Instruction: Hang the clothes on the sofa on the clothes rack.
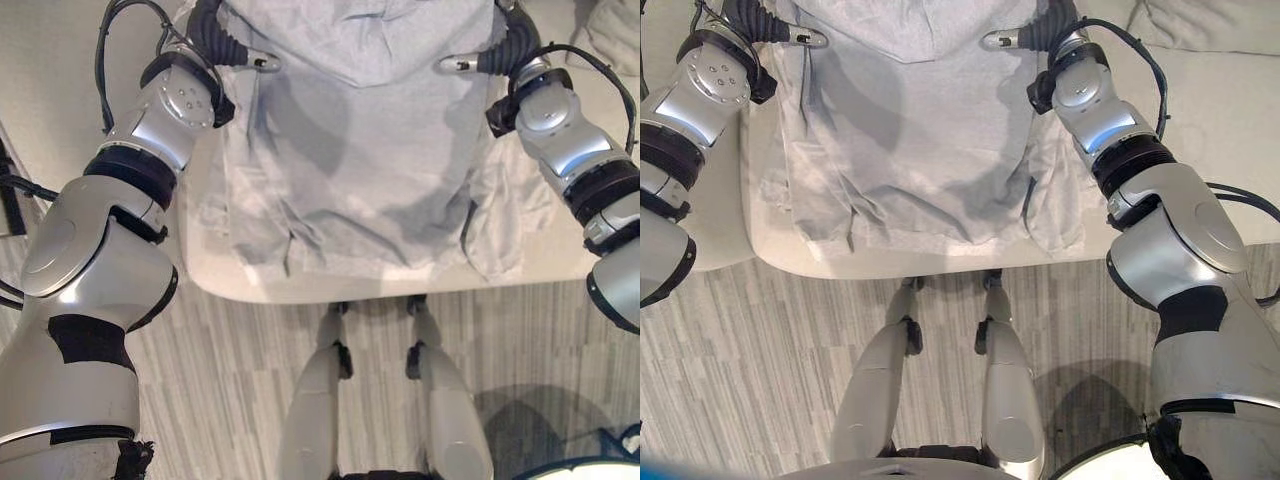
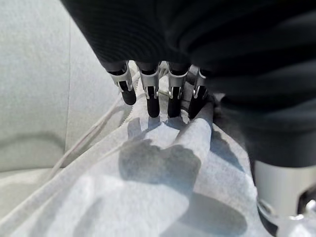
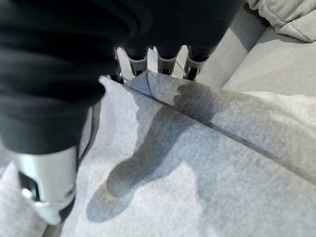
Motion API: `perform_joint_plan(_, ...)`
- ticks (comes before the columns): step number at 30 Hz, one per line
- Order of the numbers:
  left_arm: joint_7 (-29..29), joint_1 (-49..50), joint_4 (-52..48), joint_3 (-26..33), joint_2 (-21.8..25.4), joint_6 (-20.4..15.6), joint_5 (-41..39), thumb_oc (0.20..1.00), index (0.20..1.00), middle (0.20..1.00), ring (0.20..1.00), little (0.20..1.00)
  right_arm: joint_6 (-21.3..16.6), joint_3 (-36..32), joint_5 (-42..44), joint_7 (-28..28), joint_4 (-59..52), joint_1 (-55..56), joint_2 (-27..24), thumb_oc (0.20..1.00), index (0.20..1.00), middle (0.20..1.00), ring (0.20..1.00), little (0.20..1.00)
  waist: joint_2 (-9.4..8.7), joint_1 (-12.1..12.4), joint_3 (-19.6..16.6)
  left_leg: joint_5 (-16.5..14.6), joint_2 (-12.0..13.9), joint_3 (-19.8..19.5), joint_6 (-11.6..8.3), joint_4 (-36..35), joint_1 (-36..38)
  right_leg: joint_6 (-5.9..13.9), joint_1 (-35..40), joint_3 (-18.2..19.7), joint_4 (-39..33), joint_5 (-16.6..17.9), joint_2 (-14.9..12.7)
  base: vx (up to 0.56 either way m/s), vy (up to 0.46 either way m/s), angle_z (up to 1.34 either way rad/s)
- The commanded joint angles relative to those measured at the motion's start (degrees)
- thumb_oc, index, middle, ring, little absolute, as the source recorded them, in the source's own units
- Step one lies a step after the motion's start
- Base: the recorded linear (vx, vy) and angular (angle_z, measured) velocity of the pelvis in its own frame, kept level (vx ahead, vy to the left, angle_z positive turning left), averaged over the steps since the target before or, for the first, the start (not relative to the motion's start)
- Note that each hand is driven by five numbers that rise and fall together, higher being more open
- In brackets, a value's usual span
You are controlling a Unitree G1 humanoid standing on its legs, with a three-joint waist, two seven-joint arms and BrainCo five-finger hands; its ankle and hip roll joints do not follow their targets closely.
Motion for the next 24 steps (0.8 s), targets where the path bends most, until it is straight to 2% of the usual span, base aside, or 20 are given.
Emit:
perform_joint_plan(1, 1.6, -6.16, 3.93, -1.33, -2.01, -1.2, 1.21, 1.0, 1.0, 1.0, 1.0, 1.0, -1.91, 0.79, -2.11, -0.48, 2.21, -4.69, 0.91, 1.0, 1.0, 1.0, 1.0, 1.0, -0.91, 0.89, -1.28, -1.21, 0.37, -4.07, -6.95, -0.11, 1.64, 8.02, -0.99, 3.28, 0.64, 0.55, -2.56, 0.0, 0.0, 0.0)
perform_joint_plan(22, 1.85, -7.72, 3.64, -1.95, -2.78, -1.51, -0.08, 1.0, 1.0, 1.0, 1.0, 1.0, -2.35, 1.69, -0.29, -1.06, 0.58, -6.26, 1.41, 1.0, 1.0, 1.0, 1.0, 1.0, -1.87, 0.57, -1.48, -1.11, -0.02, -4.2, -6.67, -0.11, -0.96, 8.36, -3.77, 4.45, 0.64, 1.16, -2.71, 0.0, 0.0, 0.0)
perform_joint_plan(23, 1.9, -7.86, 3.69, -2.01, -2.85, -1.53, 0.01, 1.0, 1.0, 1.0, 1.0, 1.0, -2.44, 1.77, -0.33, -1.07, 0.55, -6.39, 1.68, 0.561, 0.561, 0.561, 0.561, 0.561, -1.89, 0.61, -1.4, -1.12, 0.0, -4.26, -6.66, -0.11, -0.93, 8.36, -3.82, 4.43, 0.64, 1.16, -2.7, 0.0, 0.0, 0.0)
perform_joint_plan(24, 1.91, -7.93, 3.78, -2.11, -2.95, -1.53, 0.05, 1.0, 1.0, 1.0, 1.0, 1.0, -2.51, 1.81, -0.32, -1.09, 0.58, -6.47, 1.8, 0.2, 0.2, 0.2, 0.2, 0.2, -1.9, 0.67, -1.41, -1.13, -0.03, -4.24, -6.65, -0.11, -0.93, 8.36, -3.86, 4.43, 0.64, 1.15, -2.69, 0.0, 0.0, 0.0)
